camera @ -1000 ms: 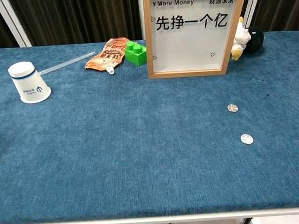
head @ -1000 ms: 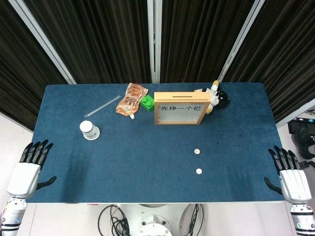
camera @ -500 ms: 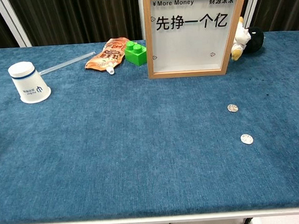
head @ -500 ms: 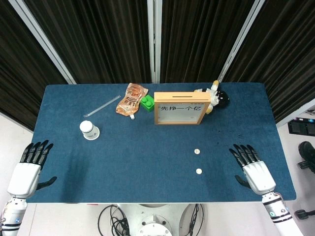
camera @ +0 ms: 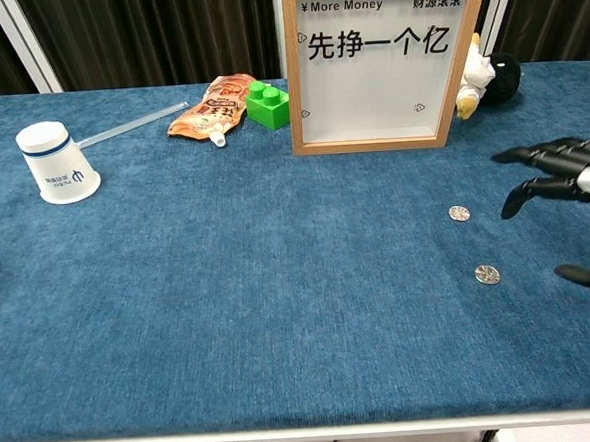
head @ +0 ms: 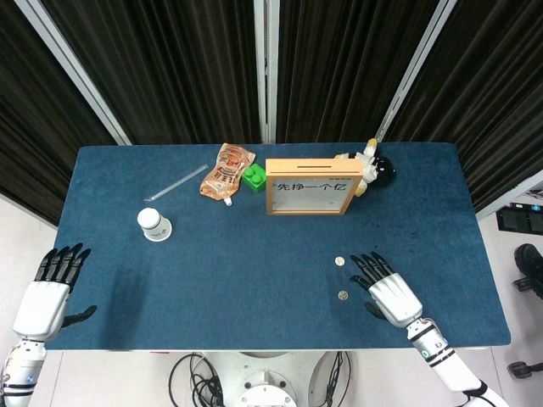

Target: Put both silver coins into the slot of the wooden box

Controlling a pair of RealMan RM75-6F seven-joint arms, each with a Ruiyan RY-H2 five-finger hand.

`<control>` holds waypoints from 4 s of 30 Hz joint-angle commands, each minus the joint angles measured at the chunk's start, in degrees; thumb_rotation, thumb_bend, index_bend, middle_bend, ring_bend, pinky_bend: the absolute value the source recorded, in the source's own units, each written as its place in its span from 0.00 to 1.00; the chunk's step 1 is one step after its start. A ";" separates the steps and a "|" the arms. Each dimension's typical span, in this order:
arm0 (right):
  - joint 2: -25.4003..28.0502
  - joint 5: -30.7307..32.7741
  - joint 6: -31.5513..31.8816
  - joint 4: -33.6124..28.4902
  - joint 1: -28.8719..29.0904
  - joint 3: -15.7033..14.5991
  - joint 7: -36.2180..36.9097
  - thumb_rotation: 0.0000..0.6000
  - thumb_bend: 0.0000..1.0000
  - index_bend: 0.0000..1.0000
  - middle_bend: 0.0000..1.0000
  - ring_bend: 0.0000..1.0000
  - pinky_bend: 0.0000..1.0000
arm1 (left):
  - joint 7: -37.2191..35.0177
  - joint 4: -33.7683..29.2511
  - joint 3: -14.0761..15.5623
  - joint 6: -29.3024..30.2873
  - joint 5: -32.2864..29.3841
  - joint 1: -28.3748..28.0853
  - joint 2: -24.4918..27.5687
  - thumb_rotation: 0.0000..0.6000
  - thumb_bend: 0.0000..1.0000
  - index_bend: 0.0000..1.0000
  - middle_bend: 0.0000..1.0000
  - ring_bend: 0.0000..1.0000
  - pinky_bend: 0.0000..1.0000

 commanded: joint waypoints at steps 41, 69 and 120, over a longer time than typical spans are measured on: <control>-8.22 0.72 0.33 10.74 3.11 -3.68 5.53 1.00 0.32 0.37 0.00 0.00 0.00 | -2.34 2.12 -0.07 -0.59 -1.09 -0.14 -0.29 1.00 0.00 0.03 0.01 0.00 0.00; -10.08 2.05 0.54 12.43 3.89 -3.23 4.59 1.00 0.33 0.47 0.00 0.00 0.00 | -4.76 3.82 0.20 -1.55 -1.47 -0.37 -0.36 1.00 0.00 0.03 0.01 0.00 0.00; -12.93 -0.79 5.05 17.59 5.41 -4.25 8.98 1.00 0.34 0.60 0.00 0.00 0.00 | -7.50 4.85 0.22 -1.54 -1.56 -0.44 -0.03 1.00 0.00 0.03 0.01 0.00 0.00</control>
